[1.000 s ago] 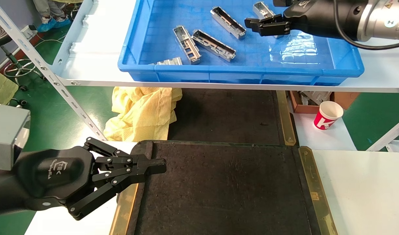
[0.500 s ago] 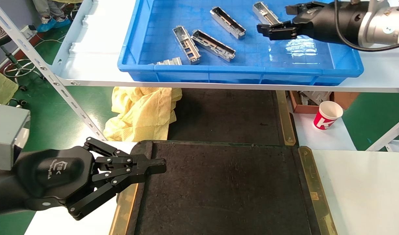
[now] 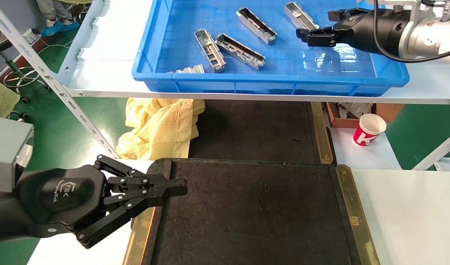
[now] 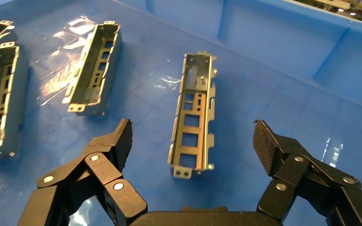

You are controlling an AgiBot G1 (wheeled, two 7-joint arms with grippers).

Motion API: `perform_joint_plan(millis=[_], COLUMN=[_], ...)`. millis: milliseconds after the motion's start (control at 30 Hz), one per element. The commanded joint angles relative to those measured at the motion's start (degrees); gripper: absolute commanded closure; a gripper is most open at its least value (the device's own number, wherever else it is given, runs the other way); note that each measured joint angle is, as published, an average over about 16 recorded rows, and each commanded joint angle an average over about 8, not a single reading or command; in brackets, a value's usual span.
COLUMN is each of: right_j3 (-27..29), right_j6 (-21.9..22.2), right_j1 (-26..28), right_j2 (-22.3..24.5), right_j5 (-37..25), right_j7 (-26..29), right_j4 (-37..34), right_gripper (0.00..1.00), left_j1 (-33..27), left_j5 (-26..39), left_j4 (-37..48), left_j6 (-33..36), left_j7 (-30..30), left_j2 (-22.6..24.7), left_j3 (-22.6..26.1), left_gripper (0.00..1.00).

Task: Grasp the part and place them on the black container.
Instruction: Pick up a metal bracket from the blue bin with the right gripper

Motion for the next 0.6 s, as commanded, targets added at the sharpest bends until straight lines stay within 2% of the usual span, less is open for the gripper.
perform_joint_plan(millis=[33, 300, 600], right_j3=[0.08, 0.37, 0.77], right_j6=[1.02, 7.53, 9.37], right_j1=[-0.11, -0.96, -1.58], right_j2=[-0.42, -2.60, -3.83], right_j5=[0.10, 0.51, 1.08], right_j7=[-0.15, -0.56, -0.91], right_j4=[-0.19, -0.59, -0.32], right_gripper=[1.00, 1.00, 1.00], left_j1=[0.00, 0.00, 0.00], left_j5=[0.00, 0.00, 0.00], left_j4=[0.00, 0.00, 0.00], left_j6=[0.00, 0.00, 0.00], left_j7=[0.00, 0.00, 0.00], left_j2=[0.00, 0.00, 0.00], left_j3=[0.00, 0.00, 0.00], left_gripper=[1.00, 1.00, 1.00])
